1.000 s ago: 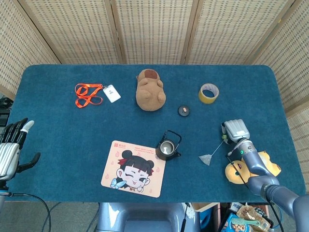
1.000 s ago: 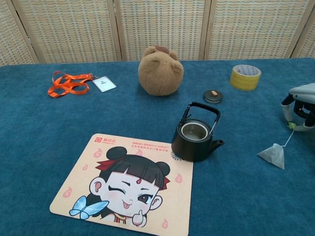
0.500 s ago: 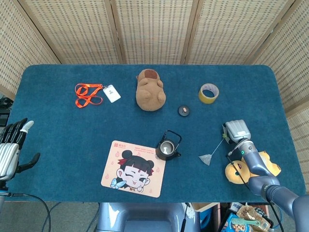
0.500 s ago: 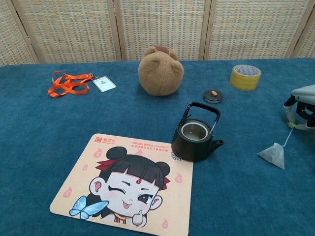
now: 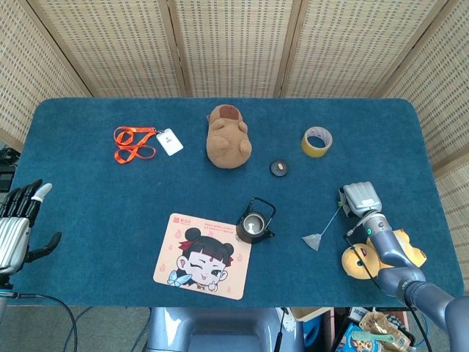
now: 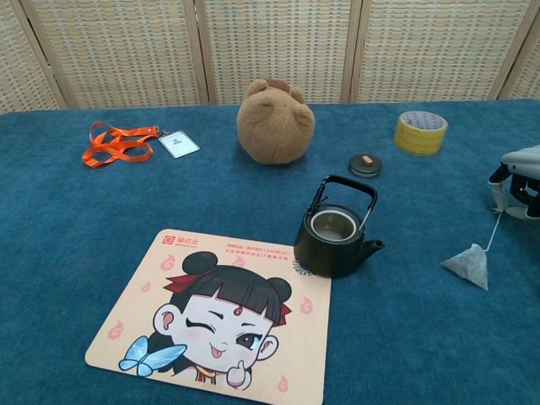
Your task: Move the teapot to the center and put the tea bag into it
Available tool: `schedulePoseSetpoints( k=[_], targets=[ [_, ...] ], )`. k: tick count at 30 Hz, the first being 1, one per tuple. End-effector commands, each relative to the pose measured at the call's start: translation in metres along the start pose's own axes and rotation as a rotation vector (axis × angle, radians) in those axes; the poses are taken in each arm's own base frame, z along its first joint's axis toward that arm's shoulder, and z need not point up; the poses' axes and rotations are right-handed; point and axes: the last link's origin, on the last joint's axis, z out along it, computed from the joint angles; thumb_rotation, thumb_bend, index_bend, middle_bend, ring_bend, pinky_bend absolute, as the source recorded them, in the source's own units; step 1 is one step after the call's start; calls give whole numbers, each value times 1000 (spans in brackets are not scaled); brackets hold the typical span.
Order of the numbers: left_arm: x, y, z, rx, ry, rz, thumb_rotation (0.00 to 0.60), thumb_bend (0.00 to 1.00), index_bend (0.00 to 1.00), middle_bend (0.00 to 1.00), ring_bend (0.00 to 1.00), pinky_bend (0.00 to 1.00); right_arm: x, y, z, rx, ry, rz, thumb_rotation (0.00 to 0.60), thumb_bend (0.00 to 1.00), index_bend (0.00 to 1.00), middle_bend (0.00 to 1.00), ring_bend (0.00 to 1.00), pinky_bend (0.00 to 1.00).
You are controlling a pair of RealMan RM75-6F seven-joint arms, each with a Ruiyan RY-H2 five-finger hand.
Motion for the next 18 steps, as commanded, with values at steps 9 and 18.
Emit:
schedulePoseSetpoints(
  k=[9, 18],
  targets=[
    [0, 0, 1, -2, -3, -3, 600, 347, 0, 0, 0, 0, -3, 0, 1, -8, 0, -1, 600, 608, 595, 883, 942, 1000],
    [1, 1, 0, -5, 4, -10, 600, 347, 0, 0, 0, 0, 0, 2, 1, -14, 22, 14, 600, 647, 632, 887, 942, 1000]
  ],
)
